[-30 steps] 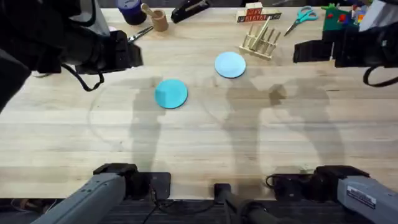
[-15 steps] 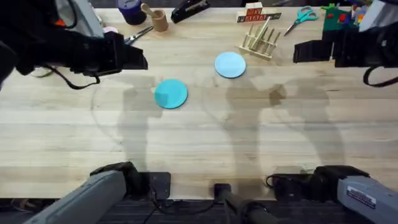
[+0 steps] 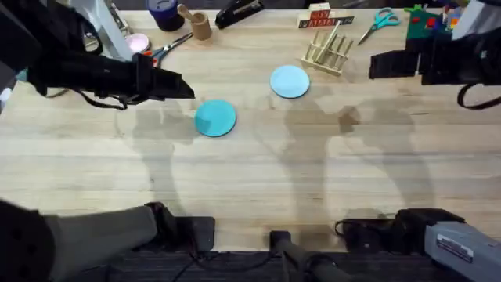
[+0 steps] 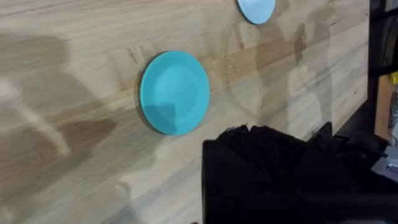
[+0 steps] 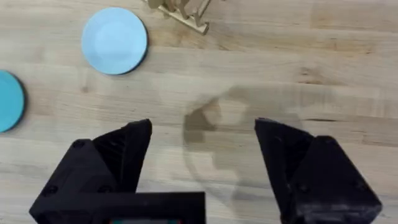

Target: Pick up the plates from the table one by one and place each into a slot on the dish rack.

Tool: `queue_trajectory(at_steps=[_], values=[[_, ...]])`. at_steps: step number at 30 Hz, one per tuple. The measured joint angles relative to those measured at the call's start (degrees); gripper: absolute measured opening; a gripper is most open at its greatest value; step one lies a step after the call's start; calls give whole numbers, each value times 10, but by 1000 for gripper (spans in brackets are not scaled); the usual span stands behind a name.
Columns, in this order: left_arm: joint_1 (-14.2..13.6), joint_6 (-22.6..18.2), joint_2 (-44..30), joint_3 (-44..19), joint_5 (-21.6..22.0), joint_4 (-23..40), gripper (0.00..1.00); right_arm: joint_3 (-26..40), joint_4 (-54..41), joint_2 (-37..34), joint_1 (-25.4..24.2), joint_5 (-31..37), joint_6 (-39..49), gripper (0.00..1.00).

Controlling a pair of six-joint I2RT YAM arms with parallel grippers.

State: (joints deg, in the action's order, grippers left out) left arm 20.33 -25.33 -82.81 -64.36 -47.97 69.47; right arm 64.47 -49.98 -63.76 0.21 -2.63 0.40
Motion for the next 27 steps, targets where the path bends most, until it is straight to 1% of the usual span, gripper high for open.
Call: queue_trajectory(at_steps=[5, 8, 11, 17, 23, 27], values=[[15, -43, -29, 0, -7, -6, 43, 0, 0, 0, 0, 0, 0, 996], [27, -58, -43, 6, -17, -40, 43, 0, 0, 0, 0, 0, 0, 996], [35, -70, -57, 31, -29, -69, 42, 0, 0, 0, 0, 0, 0, 996], [33, -80, -93, 72, -37, -100, 42, 0, 2, 0, 0, 0, 0, 996], [33, -84, -134, 76, -40, -130, 42, 0, 2, 0, 0, 0, 0, 995], [33, -86, -159, 76, -46, -137, 42, 0, 2, 0, 0, 0, 0, 995]])
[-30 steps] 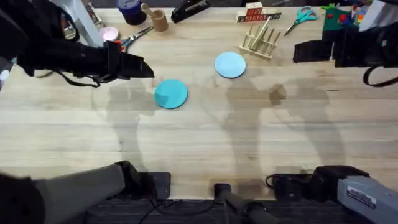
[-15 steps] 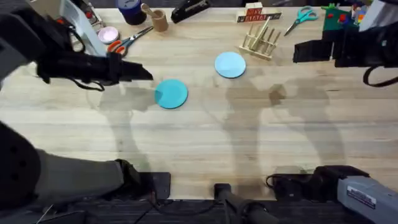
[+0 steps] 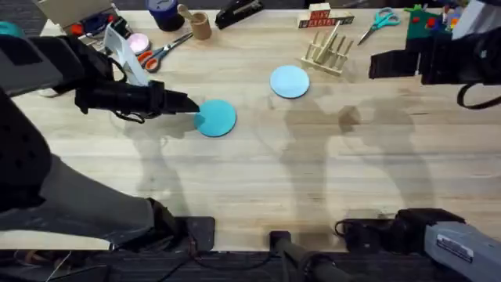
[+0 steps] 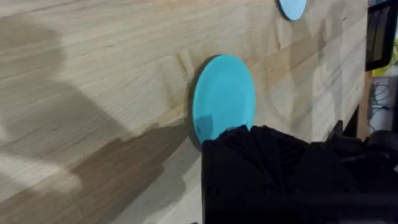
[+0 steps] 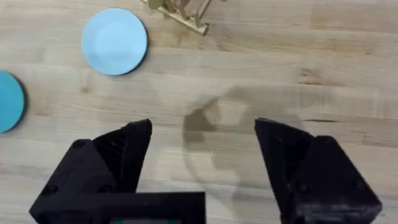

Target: Pick up the plates from the table one by one and place each into a slot on the dish rack.

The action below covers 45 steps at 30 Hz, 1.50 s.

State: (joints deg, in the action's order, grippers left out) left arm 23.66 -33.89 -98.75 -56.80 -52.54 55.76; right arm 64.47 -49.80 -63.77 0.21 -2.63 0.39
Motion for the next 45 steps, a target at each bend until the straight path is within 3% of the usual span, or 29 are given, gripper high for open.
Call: queue_trajectory(at_steps=[12, 24, 35, 45], values=[[-26, -4, -37, 12, -4, -33, 42, 0, 0, 0, 0, 0, 0, 996], [-26, -4, -71, 22, -5, -54, 43, 0, 0, 0, 0, 0, 0, 996], [-23, 0, -119, 22, -65, -65, 40, 0, 0, 0, 0, 0, 0, 995], [-23, 1, -120, 22, -67, -65, 40, 0, 0, 0, 0, -22, -4, 996]])
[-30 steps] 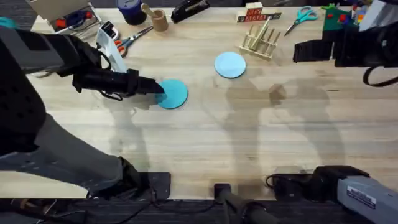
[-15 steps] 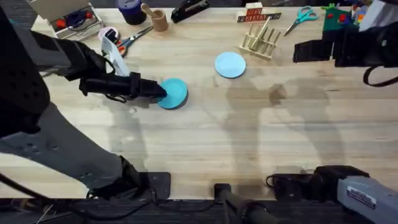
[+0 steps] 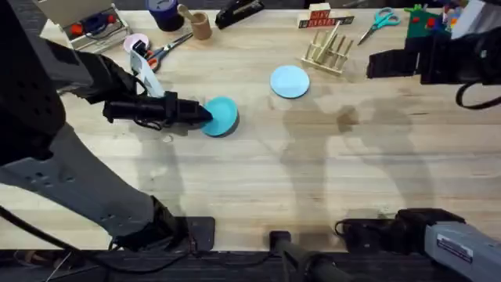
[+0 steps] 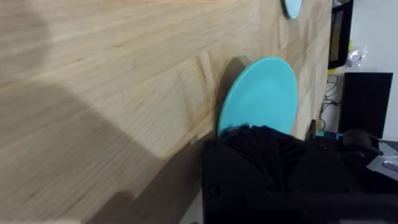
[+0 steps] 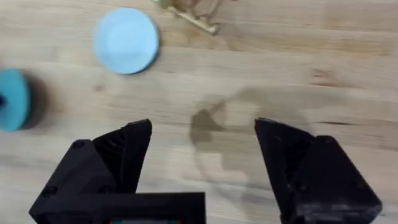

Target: Pick up the plates from the table one by one and place each into a slot on the dish rack.

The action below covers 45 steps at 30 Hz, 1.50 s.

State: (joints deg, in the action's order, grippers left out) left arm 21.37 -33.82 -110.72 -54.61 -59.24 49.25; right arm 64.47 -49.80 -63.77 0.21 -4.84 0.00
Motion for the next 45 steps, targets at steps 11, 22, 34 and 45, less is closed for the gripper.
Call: queue_trajectory(at_steps=[11, 22, 34, 45], values=[[0, 0, 0, 0, 0, 0, 41, 1, 15, -75, 38, -161, -70, 996], [0, 0, 0, 0, 0, 0, 41, 1, 177, -196, 174, -223, -143, 996], [0, 0, 0, 0, 0, 0, 41, 1, 343, -349, 302, -233, -245, 987], [0, 0, 0, 0, 0, 0, 41, 1, 426, -400, 339, -235, -294, 977]])
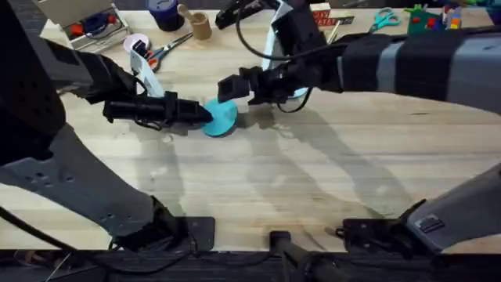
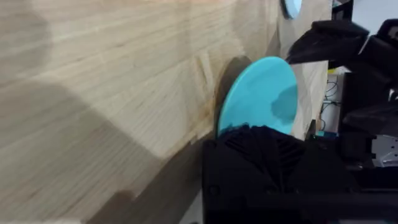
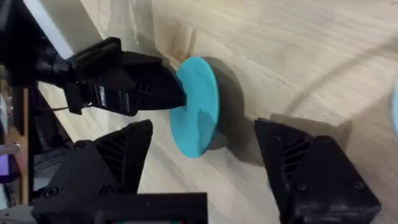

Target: Pick up the plates from the table one by one and place each into a slot on the dish rack.

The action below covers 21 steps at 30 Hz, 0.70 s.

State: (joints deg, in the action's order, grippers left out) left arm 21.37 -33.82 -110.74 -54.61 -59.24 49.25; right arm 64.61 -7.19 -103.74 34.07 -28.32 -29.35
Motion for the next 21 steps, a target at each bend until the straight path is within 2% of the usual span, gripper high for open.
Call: queue_trajectory(at_steps=[7, 15, 21], values=[[0, 0, 0, 0, 0, 0, 41, 0, 24, -33, 18, 0, -34, 934], [0, 0, 0, 0, 0, 0, 41, 0, 43, -36, 36, 0, -59, 867], [0, 0, 0, 0, 0, 0, 40, 0, 44, -36, 43, 0, -69, 749]])
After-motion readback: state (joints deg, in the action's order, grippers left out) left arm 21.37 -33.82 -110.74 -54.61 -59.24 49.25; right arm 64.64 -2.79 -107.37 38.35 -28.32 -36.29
